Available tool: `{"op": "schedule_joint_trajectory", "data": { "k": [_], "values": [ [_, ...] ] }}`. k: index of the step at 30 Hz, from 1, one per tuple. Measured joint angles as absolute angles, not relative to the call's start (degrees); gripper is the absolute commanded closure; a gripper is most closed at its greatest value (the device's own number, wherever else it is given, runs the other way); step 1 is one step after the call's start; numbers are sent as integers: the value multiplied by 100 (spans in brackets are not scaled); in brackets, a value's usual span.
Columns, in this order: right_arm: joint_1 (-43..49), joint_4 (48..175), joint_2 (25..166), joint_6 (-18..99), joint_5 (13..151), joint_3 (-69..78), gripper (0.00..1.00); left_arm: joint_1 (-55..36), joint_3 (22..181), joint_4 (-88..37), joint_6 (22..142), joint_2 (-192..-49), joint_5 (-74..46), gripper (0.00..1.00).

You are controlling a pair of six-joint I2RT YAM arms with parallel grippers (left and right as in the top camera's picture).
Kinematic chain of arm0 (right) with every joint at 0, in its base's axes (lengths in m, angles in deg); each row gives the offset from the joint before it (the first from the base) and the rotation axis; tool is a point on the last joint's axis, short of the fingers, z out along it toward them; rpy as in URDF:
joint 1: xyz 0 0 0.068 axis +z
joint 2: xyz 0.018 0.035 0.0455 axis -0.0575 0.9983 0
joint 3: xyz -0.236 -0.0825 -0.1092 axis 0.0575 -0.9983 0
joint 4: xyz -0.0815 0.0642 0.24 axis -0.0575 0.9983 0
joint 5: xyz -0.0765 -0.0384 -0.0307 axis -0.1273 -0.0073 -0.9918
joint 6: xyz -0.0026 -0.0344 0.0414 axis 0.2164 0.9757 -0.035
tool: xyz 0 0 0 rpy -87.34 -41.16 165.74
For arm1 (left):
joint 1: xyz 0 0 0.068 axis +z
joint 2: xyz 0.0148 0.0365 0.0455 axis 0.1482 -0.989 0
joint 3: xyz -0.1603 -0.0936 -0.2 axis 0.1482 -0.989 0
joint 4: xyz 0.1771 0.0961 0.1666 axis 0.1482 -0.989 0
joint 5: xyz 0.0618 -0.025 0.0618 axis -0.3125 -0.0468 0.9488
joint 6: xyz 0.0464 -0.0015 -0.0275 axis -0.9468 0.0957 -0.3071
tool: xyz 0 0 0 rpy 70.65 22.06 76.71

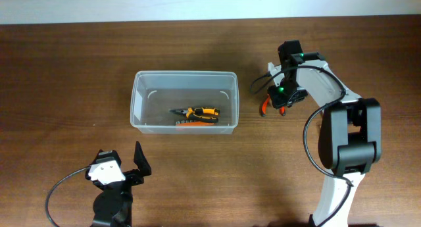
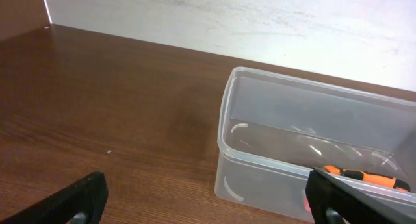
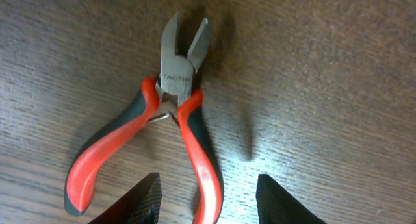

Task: Pack container
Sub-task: 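Move right gripper to the red-handled pliers and grasp them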

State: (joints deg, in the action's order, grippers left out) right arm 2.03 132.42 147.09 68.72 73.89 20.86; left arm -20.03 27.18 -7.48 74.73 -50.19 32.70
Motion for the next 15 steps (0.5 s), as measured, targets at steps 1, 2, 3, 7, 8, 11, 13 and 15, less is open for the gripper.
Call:
{"op": "schedule_joint_trajectory", "data": {
  "k": [1, 2, 3, 7, 8, 11, 13, 15],
  "values": [
    [203, 13222, 14709, 6876, 7389, 2084, 53, -2003, 2718, -748, 7473, -5019, 3270, 1],
    [203, 13203, 14709, 6874, 7389, 2080, 53, -2003, 2718, -748, 7473, -5019, 3270, 1],
    [203, 13179, 14709, 6876, 7389, 2071, 52, -2003, 2718, -748, 7473, -5019, 3270, 1],
    [203, 13006, 14709, 6876, 7389, 1951, 52, -2003, 2718, -748, 7473, -5019, 3270, 1],
    [203, 12982, 14712, 6876, 7387, 1916, 52, -2003, 2718, -748, 7473, -5019, 3270, 1],
    [203, 12927, 14738, 6876, 7389, 1885, 53, -2003, 2718, -748, 7473, -5019, 3270, 1],
    [203, 12921, 14740, 6883, 7389, 1885, 62, -2003, 2718, -748, 7473, -5019, 3270, 1],
    [203, 12919, 14740, 6935, 7387, 1885, 72, -2003, 2718, -748, 7473, -5019, 3270, 1]
  ]
}}
